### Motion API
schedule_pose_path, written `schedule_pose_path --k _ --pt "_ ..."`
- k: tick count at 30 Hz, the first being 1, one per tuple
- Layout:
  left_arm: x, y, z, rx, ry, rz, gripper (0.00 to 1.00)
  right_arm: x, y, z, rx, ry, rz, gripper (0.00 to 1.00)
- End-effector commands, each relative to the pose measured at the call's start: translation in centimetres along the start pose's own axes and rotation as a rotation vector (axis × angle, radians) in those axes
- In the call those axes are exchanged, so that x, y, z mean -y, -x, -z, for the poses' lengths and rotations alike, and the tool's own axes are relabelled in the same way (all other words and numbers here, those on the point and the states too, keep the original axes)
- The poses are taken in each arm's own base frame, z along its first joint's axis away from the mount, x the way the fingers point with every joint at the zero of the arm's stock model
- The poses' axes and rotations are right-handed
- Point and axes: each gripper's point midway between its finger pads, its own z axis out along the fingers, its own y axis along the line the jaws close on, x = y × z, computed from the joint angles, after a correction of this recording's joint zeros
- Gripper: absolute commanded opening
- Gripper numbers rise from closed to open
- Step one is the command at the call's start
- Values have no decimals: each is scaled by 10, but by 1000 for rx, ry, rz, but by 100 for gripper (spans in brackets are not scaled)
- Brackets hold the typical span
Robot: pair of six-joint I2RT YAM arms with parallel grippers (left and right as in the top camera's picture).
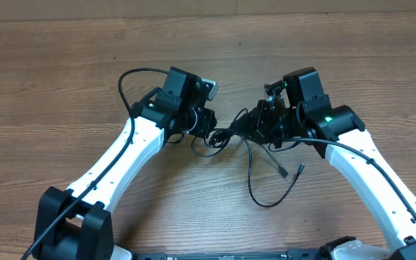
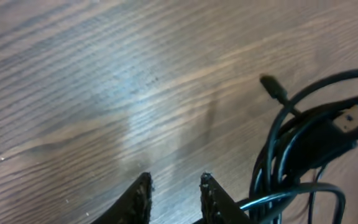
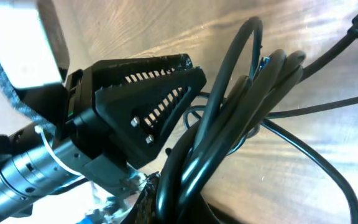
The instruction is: Untangle cables
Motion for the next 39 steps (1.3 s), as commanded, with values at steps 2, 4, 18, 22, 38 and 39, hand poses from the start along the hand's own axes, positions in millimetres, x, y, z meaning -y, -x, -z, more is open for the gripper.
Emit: schedule_pose_path --k 2,4,18,22,38,39 --pt "-38 4 3 30 124 174 25 -13 4 10 50 18 191 5" --pt "-50 5 7 41 144 244 34 -9 7 10 66 -4 221 6" --pt "-82 3 17 53 179 417 77 -20 -16 1 -44 131 537 8" --pt "-82 3 17 53 179 417 81 -15 -18 -8 -61 108 574 14" --pt "-82 2 17 50 179 418 91 59 11 -31 -6 -250 359 59" --pt "-81 1 17 45 180 419 92 59 11 -31 -6 -250 358 62"
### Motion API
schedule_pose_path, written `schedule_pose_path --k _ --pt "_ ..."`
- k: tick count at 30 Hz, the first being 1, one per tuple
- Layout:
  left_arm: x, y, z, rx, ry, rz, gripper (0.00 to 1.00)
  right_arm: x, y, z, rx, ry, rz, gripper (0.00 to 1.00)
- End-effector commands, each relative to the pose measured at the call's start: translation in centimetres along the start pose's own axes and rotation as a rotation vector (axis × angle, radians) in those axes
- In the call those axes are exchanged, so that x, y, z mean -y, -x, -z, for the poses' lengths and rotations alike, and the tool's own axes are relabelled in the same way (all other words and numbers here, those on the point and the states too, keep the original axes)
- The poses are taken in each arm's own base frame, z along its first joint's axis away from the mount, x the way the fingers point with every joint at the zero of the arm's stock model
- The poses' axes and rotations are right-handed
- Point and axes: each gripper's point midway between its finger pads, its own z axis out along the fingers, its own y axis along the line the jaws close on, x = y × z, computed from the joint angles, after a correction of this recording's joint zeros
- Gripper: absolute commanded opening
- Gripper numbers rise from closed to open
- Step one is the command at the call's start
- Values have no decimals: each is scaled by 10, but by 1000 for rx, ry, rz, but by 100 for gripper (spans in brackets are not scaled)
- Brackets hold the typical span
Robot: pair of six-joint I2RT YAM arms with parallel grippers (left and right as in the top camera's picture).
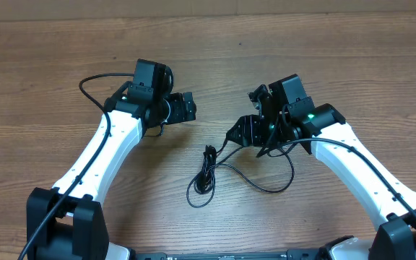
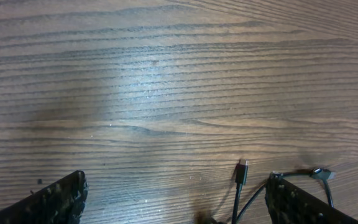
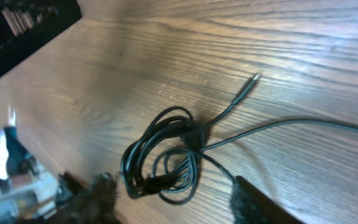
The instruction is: Untangle cables
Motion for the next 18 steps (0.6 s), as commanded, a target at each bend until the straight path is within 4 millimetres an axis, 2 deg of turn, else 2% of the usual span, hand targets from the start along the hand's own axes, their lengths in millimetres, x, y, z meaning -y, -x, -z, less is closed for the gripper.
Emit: schedule_pose_path --k 1,3,5,7,12,18 --pt "-4 -7 -4 -25 16 14 92 8 3 -2 14 -45 -25 67" --pt "-2 -14 -3 -57 -2 -18 93 9 2 -2 11 -46 -27 71" --pt "10 -21 -1 -92 -76 -125 95 13 2 -1 10 -61 -39 89" --pt "20 -27 4 -109 -140 -202 100 21 1 4 12 -94 -90 98" --pt "30 -28 35 -67 -170 -268 100 38 5 35 61 -158 -174 100" --pt "47 -33 86 15 -206 -315 100 28 3 85 180 -138 -174 100"
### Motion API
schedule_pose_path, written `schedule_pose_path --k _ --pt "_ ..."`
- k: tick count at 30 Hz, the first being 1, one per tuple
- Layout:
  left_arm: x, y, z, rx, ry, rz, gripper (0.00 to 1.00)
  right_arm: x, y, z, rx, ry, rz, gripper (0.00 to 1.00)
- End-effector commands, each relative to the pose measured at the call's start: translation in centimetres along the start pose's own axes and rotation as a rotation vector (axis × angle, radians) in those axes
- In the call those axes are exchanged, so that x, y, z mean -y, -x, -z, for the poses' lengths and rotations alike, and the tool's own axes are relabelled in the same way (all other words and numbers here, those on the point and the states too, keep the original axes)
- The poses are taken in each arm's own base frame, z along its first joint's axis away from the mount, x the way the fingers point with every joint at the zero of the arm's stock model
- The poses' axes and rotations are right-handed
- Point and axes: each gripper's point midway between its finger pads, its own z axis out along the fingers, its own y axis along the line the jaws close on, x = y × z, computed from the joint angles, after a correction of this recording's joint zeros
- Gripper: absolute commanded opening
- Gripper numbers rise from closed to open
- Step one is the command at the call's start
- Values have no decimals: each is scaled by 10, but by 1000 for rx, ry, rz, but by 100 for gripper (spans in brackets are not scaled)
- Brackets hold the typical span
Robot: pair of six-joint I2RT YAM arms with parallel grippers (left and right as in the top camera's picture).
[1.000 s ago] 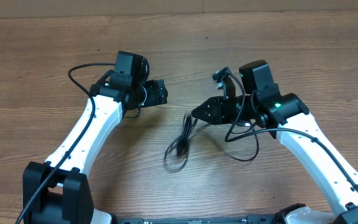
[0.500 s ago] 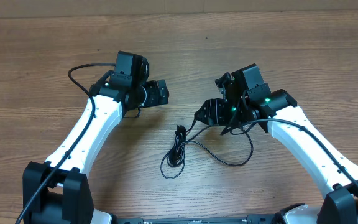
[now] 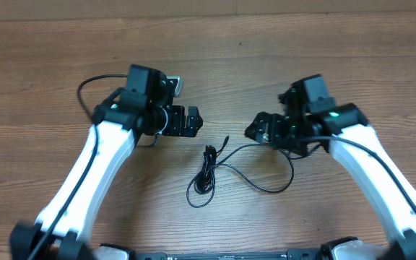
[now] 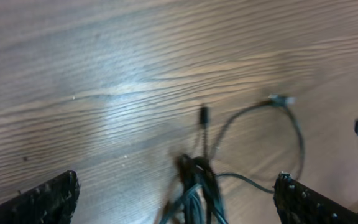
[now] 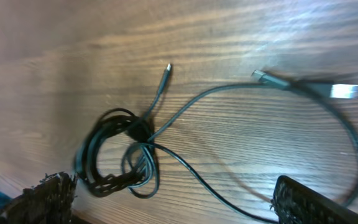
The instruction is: Untangle cables
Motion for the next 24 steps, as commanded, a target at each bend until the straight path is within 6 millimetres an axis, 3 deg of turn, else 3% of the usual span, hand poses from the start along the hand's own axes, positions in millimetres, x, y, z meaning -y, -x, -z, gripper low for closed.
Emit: schedule_pose_path --k 1,5,11,18,24 --pt "26 -3 29 52 -49 -88 100 -15 7 45 136 44 25 100" --pt "45 -24 29 -6 -56 -135 100 -16 -3 76 215 45 -3 100" --pt "56 -47 5 -79 85 -166 100 -17 -23 103 262 59 -8 100" --pt "43 -59 -17 -61 329 -58 99 -11 -36 113 271 38 -12 100" --pt "21 -87 -44 -136 422 105 82 -8 -37 112 267 21 -18 100"
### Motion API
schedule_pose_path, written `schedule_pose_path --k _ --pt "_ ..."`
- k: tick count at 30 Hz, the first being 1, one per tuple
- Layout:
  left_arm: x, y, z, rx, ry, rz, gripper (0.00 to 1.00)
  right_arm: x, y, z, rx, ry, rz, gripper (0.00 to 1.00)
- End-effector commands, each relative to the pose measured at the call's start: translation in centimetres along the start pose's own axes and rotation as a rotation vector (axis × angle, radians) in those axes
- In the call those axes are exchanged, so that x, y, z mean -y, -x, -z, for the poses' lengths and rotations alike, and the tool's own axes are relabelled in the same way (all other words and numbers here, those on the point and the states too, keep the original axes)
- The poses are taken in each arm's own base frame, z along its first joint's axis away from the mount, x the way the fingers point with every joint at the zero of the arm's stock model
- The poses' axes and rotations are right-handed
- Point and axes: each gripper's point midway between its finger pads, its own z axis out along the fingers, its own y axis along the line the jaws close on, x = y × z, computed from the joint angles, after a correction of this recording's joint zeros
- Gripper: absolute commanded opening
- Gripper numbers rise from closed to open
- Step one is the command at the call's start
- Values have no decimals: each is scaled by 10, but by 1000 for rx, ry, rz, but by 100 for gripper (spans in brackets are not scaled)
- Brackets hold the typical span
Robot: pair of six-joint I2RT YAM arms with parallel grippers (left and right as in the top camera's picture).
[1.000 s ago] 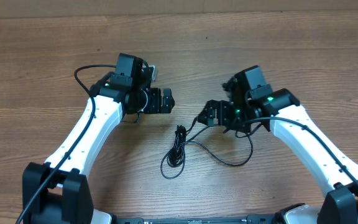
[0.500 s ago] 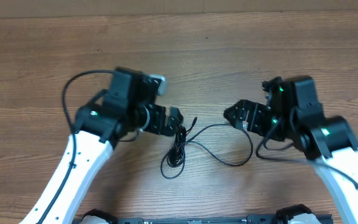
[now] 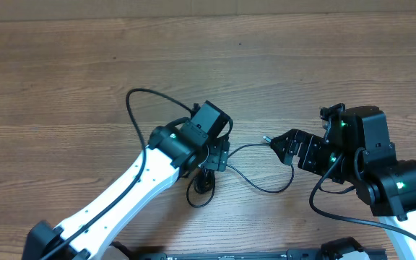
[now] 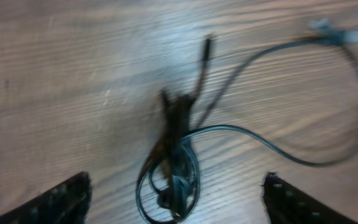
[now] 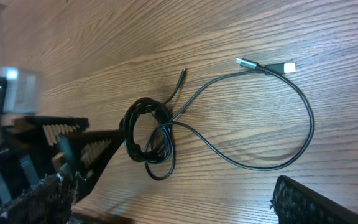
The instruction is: Untangle cables
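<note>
A black cable lies on the wooden table as a tangled coil (image 3: 204,182), also seen as the coil (image 4: 176,163) and the coil (image 5: 148,134). From it a thin loop (image 3: 266,186) runs right and back up to a USB plug (image 5: 272,65). A short end with a small plug (image 4: 207,45) points away from the coil. My left gripper (image 3: 213,157) hangs open right over the coil, which lies between its wide-spread fingers (image 4: 61,198). My right gripper (image 3: 289,146) is open, near the USB plug, holding nothing.
The left arm's own black cable (image 3: 139,108) arcs over the table behind it. The left gripper's fingers (image 5: 73,142) show beside the coil in the right wrist view. Bare wood surrounds the cable.
My left gripper has moved from up and left of the cable to right above the coil. The right gripper has shifted right and toward the front. Both stay open; the cable lies unchanged.
At first both grippers were close together at the bunched cable, which was raised between them. Then the cable lay on the table as a coil with a loop, both grippers open and apart. They stayed apart, and now the left one is over the coil.
</note>
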Motion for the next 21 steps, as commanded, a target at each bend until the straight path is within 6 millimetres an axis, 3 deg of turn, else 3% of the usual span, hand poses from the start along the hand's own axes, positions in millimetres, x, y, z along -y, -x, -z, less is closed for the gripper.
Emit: schedule_pose_path --k 1,9,14,17,18,21 --pt "-15 -15 -22 -45 92 153 80 0 7 8 39 -11 0 100" --pt "-4 -32 -42 -80 30 170 64 0 8 8 44 -14 0 100" --pt "-4 -36 -54 -67 21 203 40 -2 12 8 58 -5 5 100" --pt "-6 -40 -62 -60 17 229 10 -1 11 8 55 -7 4 100" --pt "-8 -42 -63 -63 22 237 4 -1 11 8 53 -8 3 100" --pt "-13 -36 -61 -46 32 220 4 -1 9 8 48 -11 1 100"
